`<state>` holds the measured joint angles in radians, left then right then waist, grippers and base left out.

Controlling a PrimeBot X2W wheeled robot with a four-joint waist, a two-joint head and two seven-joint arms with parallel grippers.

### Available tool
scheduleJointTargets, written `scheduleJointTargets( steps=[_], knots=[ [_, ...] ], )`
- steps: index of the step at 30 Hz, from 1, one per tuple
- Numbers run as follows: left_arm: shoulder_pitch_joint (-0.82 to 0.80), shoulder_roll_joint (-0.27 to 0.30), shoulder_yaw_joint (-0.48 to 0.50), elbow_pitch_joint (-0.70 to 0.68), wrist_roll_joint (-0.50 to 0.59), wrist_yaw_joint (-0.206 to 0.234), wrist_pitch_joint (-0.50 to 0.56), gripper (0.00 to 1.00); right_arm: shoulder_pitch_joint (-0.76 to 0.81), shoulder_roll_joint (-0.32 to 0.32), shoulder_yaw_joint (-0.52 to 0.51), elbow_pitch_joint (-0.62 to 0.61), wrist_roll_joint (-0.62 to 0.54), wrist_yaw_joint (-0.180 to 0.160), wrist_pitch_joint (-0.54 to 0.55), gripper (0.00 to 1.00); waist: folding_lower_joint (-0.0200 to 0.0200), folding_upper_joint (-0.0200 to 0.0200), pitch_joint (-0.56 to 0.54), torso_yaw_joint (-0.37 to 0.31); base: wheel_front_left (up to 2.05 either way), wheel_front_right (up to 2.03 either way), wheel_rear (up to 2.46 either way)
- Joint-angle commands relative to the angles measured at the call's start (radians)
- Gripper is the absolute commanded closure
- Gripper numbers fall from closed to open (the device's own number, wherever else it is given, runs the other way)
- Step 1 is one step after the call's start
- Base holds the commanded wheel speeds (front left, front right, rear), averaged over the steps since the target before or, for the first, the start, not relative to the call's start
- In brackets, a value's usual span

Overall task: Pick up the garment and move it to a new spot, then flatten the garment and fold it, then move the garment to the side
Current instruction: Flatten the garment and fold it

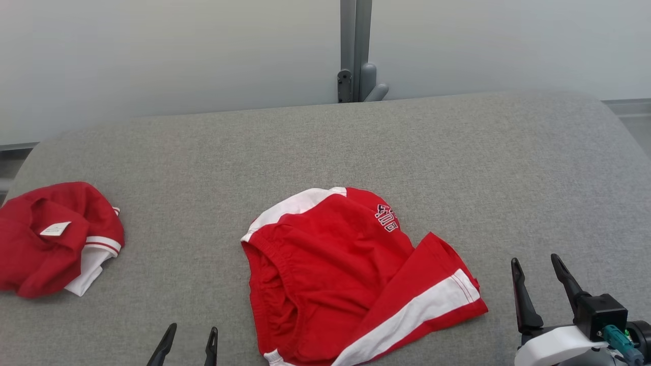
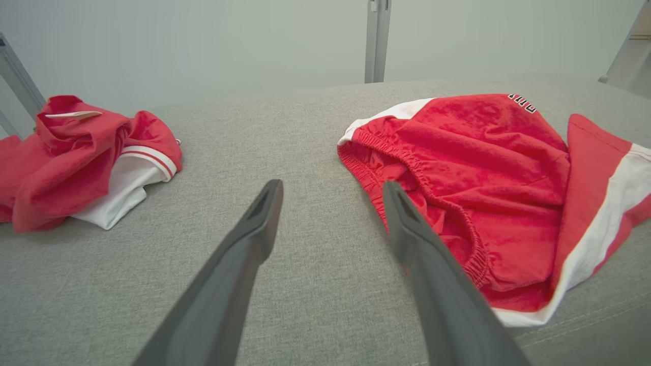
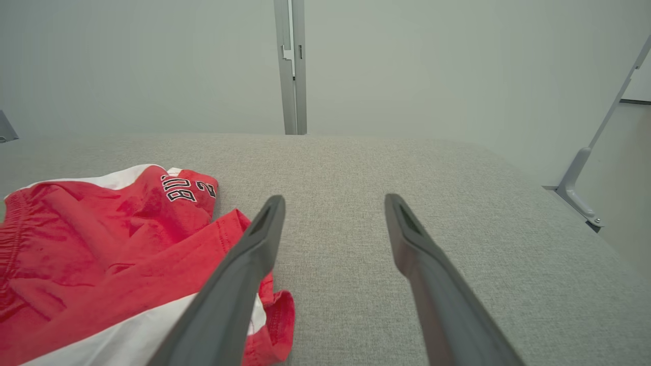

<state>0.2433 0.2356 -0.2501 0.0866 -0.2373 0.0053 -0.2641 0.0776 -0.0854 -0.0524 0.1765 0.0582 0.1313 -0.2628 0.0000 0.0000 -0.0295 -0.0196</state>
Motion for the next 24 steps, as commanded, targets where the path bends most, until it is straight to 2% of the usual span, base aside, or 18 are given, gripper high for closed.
scheduleJointTargets(
  steps=[1,14,24],
  knots=[
    [0.017,-0.004,0.015,-0.003,0.01,-0.008,0.0,0.0,0.011,-0.002,0.001,0.0,-0.004,-0.001,-0.003,0.0,0.0,0.0,-0.001,0.0,0.0,0.0,0.0],
    [0.037,-0.082,0.144,0.003,0.041,-0.073,0.0,0.0,0.026,0.008,0.019,0.005,-0.008,-0.001,-0.003,0.0,0.0,0.0,-0.006,0.006,0.0,0.0,0.0],
    [0.044,-0.107,0.205,0.012,0.055,-0.104,0.0,0.0,0.018,0.01,0.033,0.012,-0.008,-0.001,-0.003,0.0,0.0,0.0,-0.009,0.01,0.0,0.0,0.0]
  ],
)
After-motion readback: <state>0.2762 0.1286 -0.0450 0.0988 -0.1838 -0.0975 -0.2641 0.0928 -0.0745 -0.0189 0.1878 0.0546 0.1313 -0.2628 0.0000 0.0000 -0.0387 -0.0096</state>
